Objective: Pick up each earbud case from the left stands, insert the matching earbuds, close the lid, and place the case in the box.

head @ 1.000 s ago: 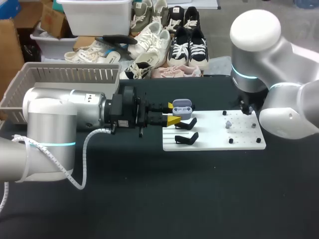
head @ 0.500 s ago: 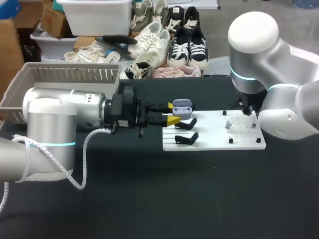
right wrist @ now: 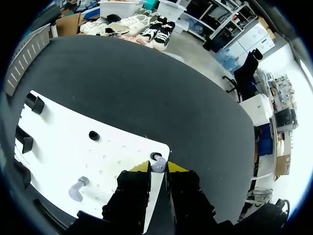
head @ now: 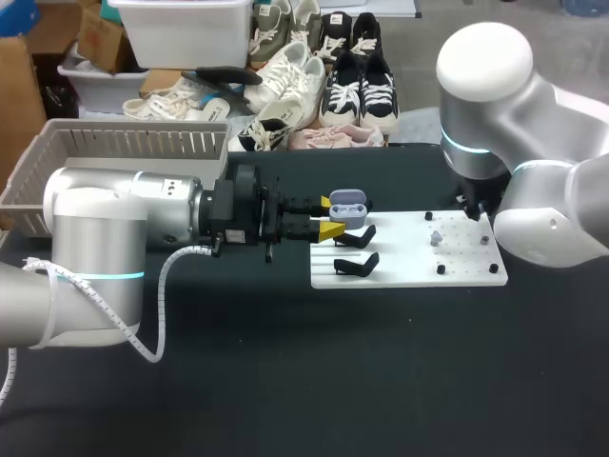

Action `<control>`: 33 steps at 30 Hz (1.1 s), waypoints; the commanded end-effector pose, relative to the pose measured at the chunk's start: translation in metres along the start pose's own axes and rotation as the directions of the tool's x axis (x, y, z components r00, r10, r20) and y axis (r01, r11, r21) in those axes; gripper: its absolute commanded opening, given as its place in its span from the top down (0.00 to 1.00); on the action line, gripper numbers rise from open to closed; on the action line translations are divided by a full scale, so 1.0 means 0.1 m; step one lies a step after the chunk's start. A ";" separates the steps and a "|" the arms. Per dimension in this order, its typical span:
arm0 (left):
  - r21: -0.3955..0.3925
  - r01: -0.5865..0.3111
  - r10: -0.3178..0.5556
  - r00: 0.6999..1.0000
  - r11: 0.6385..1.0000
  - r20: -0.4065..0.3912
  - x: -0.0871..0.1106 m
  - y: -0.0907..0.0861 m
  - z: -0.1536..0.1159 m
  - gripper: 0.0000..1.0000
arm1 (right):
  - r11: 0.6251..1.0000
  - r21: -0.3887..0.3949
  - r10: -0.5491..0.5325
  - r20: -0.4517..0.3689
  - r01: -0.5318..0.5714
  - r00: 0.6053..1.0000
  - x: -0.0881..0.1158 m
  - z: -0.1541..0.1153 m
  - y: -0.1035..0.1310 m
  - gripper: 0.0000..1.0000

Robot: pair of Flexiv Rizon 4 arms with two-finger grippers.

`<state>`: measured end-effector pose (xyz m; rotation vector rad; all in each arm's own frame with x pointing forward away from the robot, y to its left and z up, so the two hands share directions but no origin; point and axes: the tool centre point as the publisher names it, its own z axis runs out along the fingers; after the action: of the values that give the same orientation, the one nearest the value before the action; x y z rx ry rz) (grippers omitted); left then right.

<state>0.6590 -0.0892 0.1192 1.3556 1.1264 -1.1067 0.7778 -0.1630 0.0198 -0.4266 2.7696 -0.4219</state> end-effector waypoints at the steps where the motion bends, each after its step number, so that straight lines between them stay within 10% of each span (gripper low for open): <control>1: -0.004 -0.002 0.002 1.000 1.000 0.001 0.00 -0.01 0.01 1.00 | 1.000 0.004 0.008 0.020 -0.008 1.000 0.05 -0.07 -0.01 1.00; 14: -0.004 -0.002 0.002 1.000 1.000 0.001 0.00 -0.01 0.01 1.00 | 1.000 0.010 0.026 0.071 -0.026 0.997 0.16 -0.55 -0.09 1.00; 33: -0.004 -0.002 0.002 1.000 1.000 0.001 0.00 -0.01 0.01 1.00 | 0.992 -0.074 -0.101 -0.018 0.099 0.995 0.41 -2.32 0.44 1.00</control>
<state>0.6590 -0.0892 0.1192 1.3556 1.1265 -1.1067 0.6730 -0.0967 0.1616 -0.5850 2.7843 -0.3202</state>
